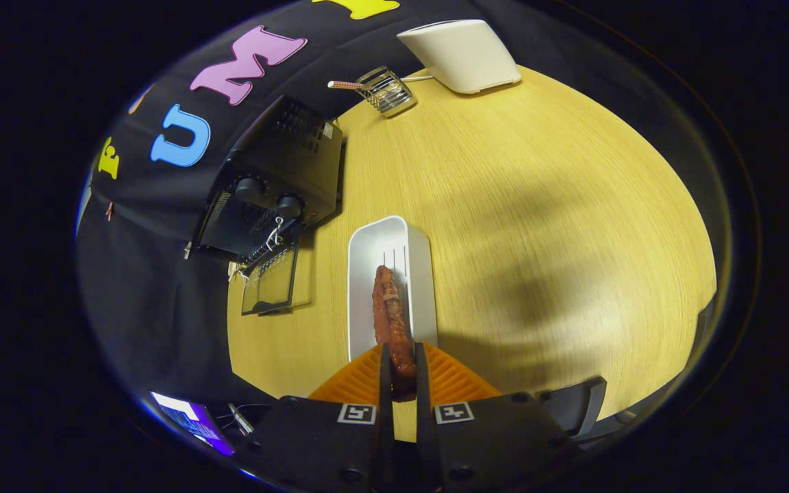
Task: Open the toaster oven, put the food inside, and close the toaster oven door.
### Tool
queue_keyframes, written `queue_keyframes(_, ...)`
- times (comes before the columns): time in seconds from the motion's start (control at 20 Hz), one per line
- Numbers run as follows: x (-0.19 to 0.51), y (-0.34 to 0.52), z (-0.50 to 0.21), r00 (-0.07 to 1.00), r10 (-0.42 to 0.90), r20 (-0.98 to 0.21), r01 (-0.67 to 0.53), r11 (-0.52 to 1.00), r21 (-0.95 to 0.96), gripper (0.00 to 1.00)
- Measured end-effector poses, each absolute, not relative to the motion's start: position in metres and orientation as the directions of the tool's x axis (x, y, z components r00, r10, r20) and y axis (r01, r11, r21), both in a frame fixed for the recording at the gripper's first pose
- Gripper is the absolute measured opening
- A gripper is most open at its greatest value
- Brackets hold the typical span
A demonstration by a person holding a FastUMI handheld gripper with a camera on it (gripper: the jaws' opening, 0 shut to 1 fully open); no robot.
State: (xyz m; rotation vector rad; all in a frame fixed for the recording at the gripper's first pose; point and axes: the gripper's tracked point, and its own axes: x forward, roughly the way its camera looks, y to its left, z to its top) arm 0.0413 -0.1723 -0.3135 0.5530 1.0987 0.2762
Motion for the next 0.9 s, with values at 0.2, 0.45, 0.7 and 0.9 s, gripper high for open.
queue_keyframes(0.2, 0.049, -0.179, -0.297, 0.464, 0.470, -0.751, 0.054, 0.831, 0.554, 0.14)
queue_keyframes(0.45, 0.055, -0.186, -0.265, 0.515, 0.452, -0.728, 0.066, 0.826, 0.559, 0.14)
queue_keyframes(0.7, 0.045, -0.161, -0.232, 0.542, 0.450, -0.710, 0.072, 0.817, 0.572, 0.14)
queue_keyframes(0.9, 0.038, -0.118, -0.216, 0.549, 0.463, -0.696, 0.054, 0.811, 0.582, 0.14)
